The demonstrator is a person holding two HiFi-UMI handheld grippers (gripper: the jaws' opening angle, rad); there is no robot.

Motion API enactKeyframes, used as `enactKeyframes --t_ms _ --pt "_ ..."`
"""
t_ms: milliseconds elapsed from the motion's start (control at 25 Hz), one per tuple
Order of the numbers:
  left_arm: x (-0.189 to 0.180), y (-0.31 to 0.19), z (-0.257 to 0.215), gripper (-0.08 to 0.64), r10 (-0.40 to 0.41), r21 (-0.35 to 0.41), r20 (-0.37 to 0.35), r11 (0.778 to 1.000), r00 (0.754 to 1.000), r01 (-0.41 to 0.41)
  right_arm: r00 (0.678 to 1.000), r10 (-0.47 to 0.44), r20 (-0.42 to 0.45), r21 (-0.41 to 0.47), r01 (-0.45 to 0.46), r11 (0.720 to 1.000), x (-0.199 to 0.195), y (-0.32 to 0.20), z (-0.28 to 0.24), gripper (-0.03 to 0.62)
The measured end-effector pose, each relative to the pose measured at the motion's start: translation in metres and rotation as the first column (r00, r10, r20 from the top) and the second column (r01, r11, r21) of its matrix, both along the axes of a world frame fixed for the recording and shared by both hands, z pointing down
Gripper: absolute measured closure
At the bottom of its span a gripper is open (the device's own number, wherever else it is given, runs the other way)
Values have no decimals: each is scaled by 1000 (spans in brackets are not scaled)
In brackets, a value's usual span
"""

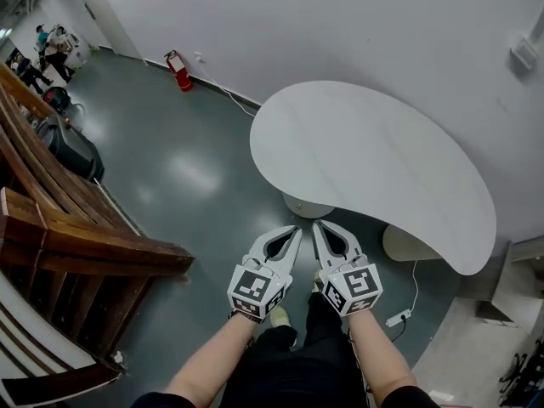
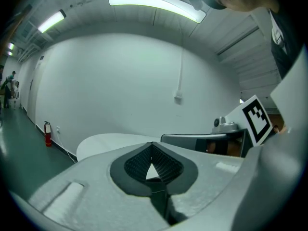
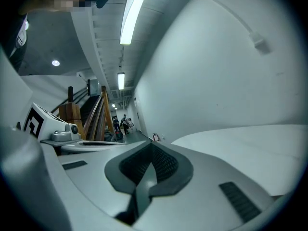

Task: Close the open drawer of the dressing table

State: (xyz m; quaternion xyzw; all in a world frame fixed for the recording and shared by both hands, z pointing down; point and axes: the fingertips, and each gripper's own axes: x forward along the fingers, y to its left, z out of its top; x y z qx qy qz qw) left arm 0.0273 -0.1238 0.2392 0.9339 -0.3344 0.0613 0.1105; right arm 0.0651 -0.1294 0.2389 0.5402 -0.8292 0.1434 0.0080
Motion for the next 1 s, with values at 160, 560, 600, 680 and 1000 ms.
enactKeyframes --t_ms 160,560,600,680,1000 --pt "-5 10 -31 551 -4 14 -23 1000 1000 4 1000 2 1 33 -2 999 -2 7 -33 578" --pt "-18 14 -91 551 -9 62 -51 998 999 12 1000 -6 -12 83 7 997 -12 22 -88 580" --pt "-19 16 -96 551 -8 66 -53 998 999 12 1000 -6 -13 90 7 996 -13 23 -94 580" --pt "-20 17 -105 551 -10 76 -59 997 998 14 1000 -7 -16 104 9 995 -14 25 -103 580" --pt "-22 22 -123 551 -14 90 -71 996 997 20 1000 -12 -24 132 15 991 -19 31 -121 580"
